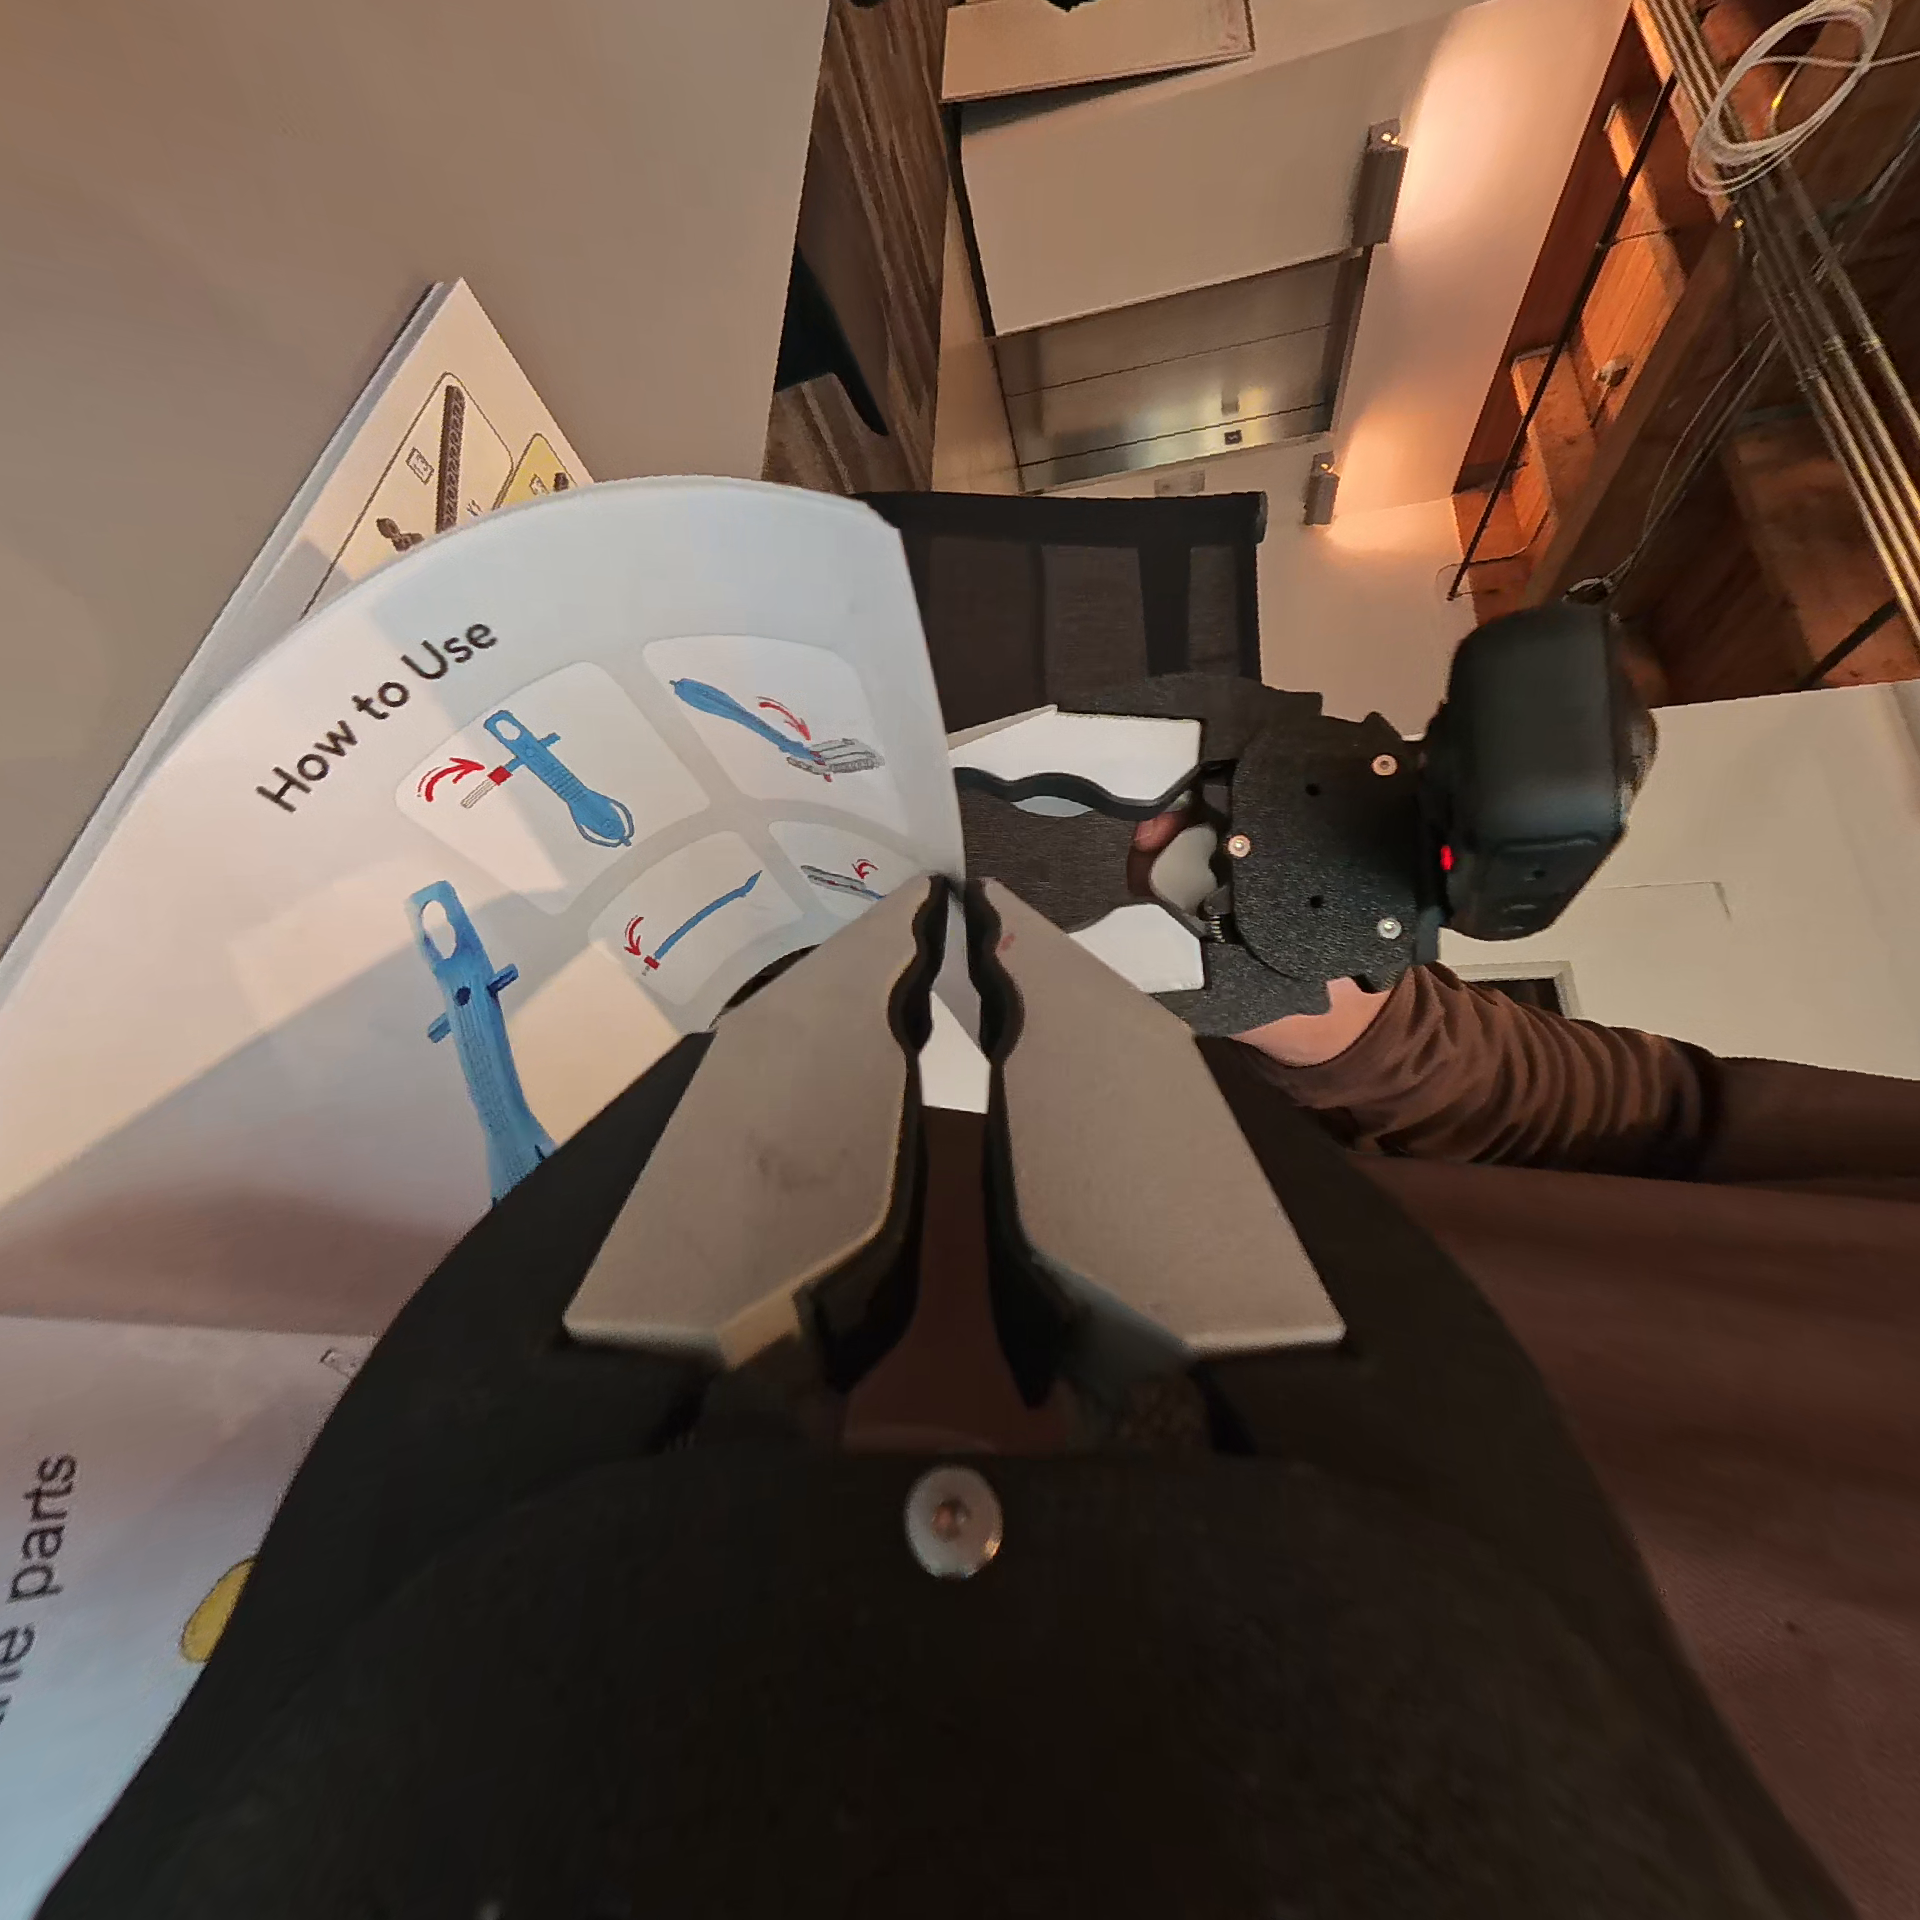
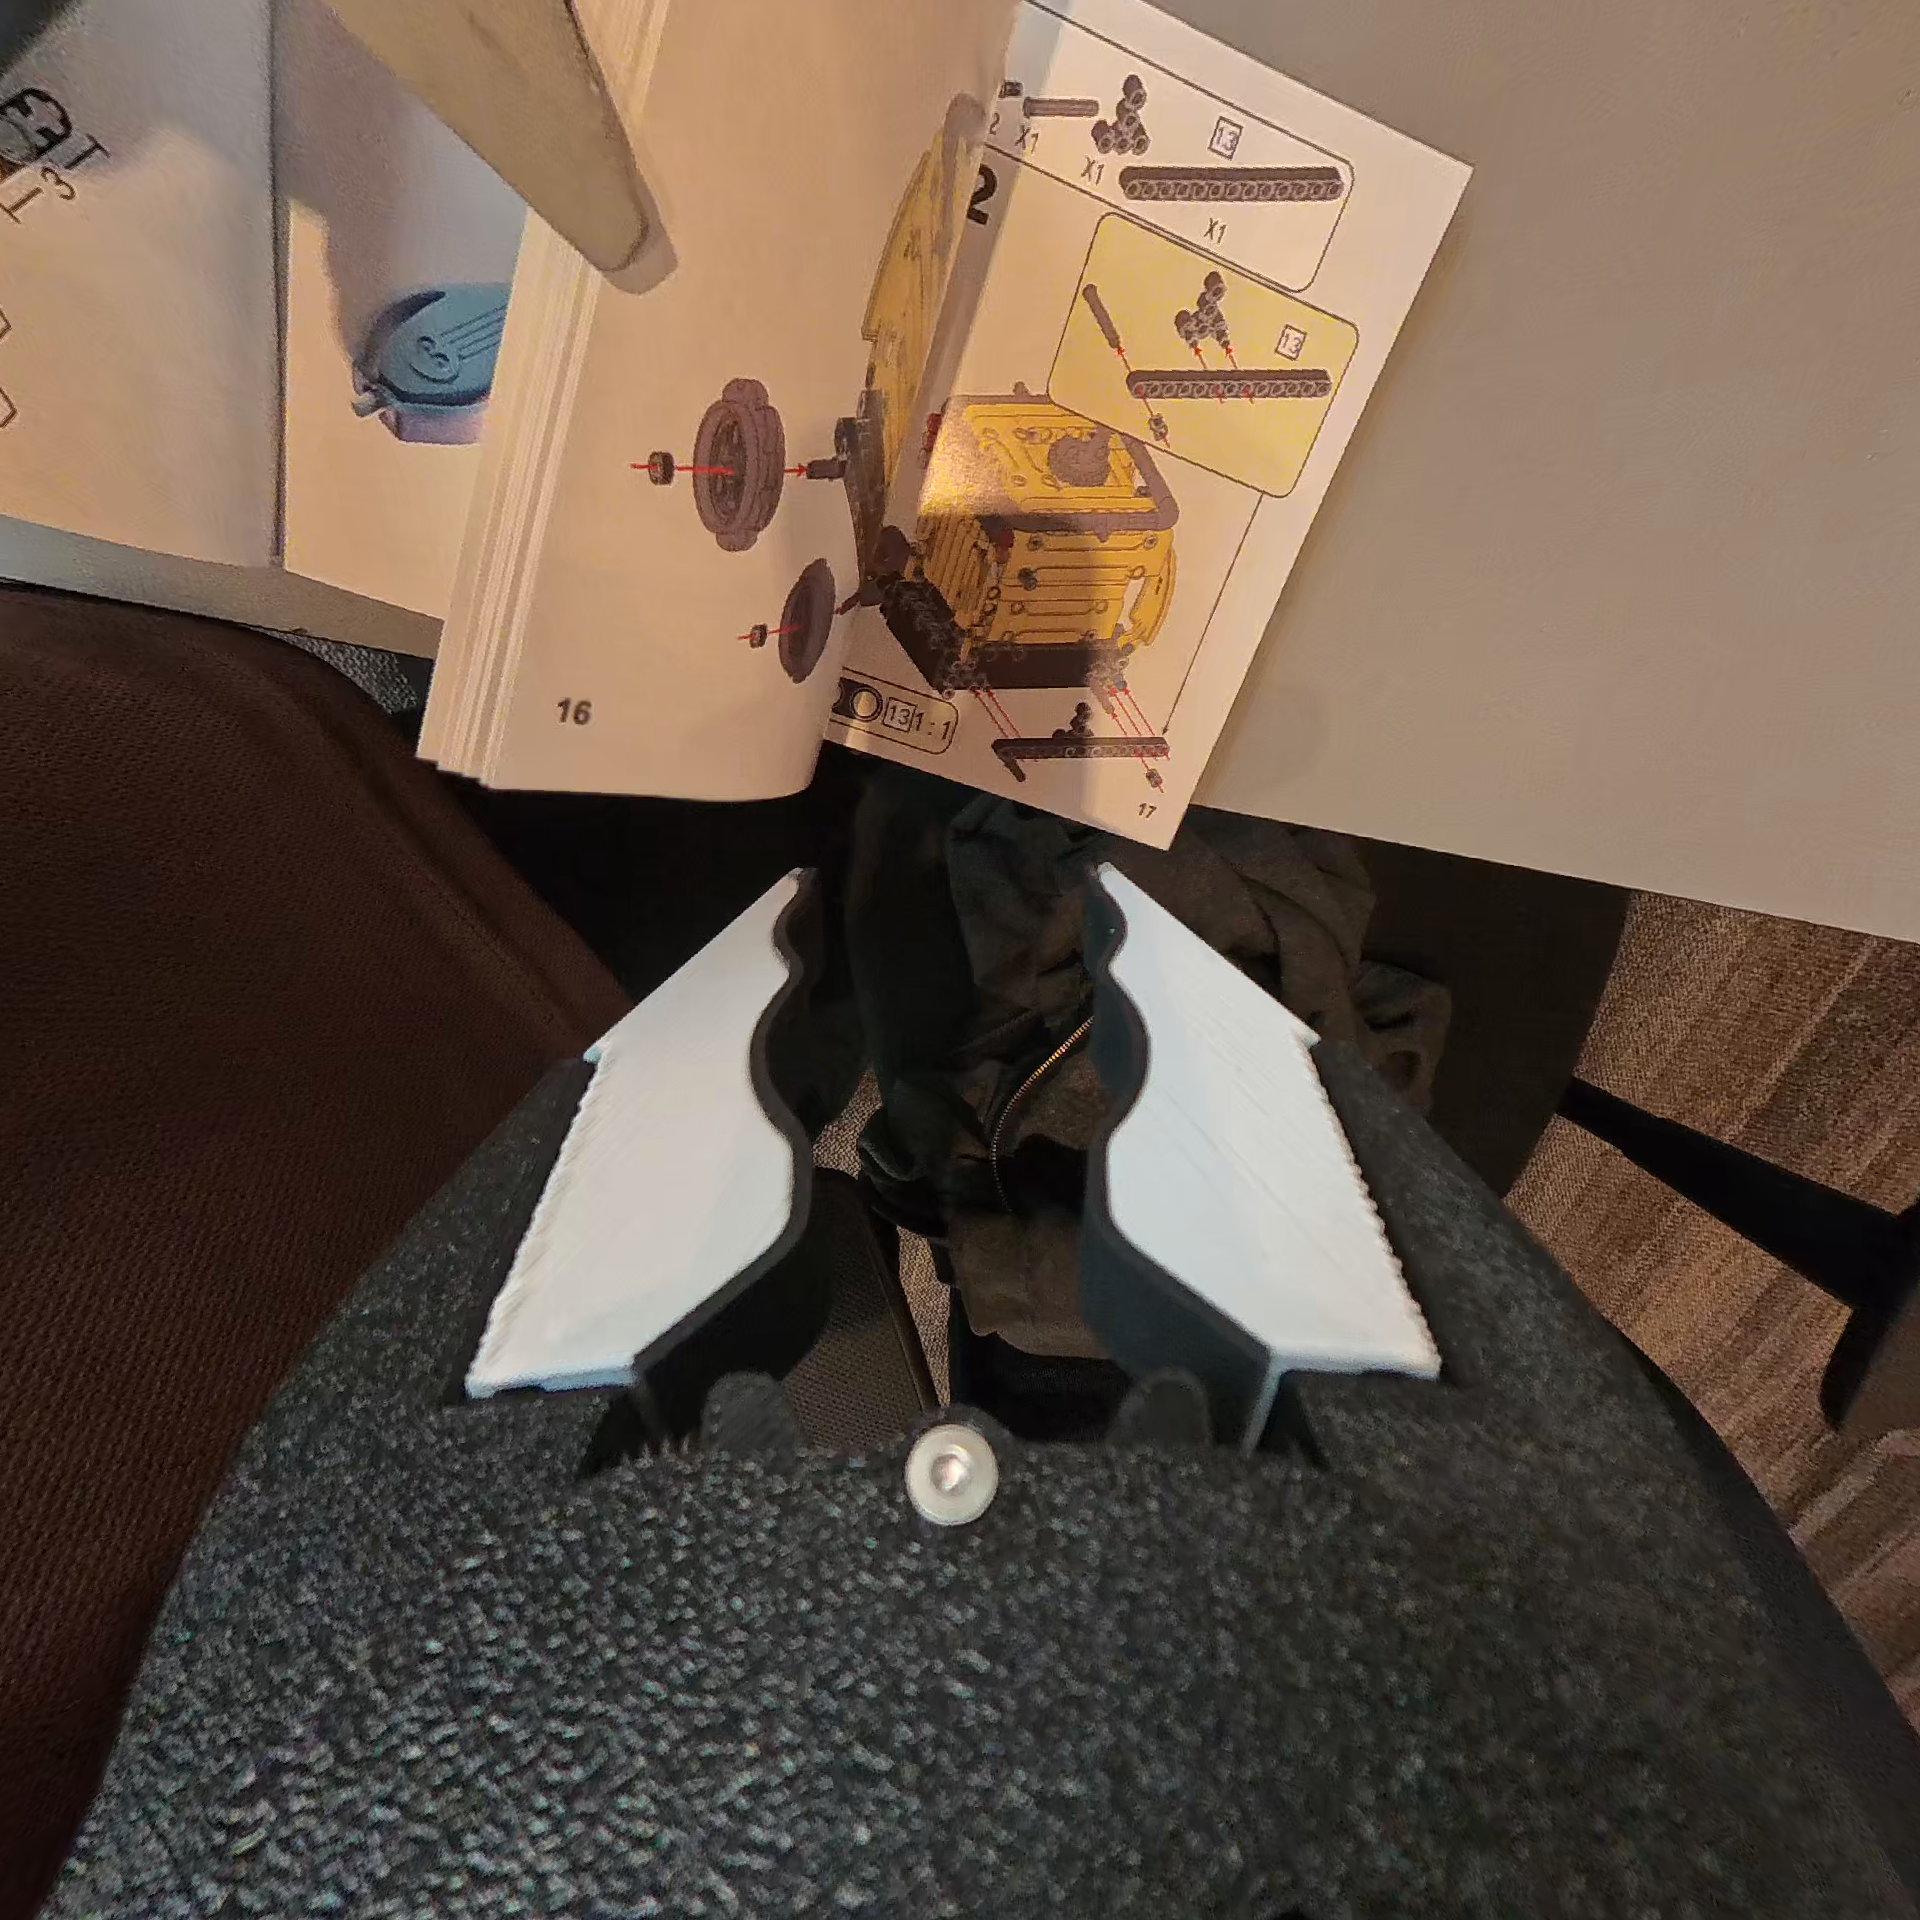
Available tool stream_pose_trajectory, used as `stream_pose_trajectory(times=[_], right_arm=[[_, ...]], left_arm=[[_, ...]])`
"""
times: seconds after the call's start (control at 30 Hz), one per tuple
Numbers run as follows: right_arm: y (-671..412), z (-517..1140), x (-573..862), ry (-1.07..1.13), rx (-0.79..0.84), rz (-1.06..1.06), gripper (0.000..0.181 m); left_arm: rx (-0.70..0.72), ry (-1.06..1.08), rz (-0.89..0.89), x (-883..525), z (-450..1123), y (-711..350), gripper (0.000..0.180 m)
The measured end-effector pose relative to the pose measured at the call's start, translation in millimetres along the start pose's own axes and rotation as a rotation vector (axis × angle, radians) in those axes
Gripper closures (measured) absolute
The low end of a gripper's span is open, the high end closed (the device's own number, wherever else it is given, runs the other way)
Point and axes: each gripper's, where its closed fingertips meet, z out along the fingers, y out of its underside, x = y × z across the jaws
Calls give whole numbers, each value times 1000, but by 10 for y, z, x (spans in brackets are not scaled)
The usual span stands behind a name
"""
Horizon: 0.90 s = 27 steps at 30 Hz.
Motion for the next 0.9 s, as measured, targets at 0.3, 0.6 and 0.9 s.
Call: stream_pose_trajectory(times=[0.3,0.6,0.9], right_arm=[[1,-6,-30,-38,13,39,131],[9,-13,-58,-77,26,74,132],[33,-20,-29,-81,33,81,132]], left_arm=[[25,63,-16,101,19,-8,178],[92,154,-71,196,14,-92,178],[72,145,-59,204,58,-61,179]])
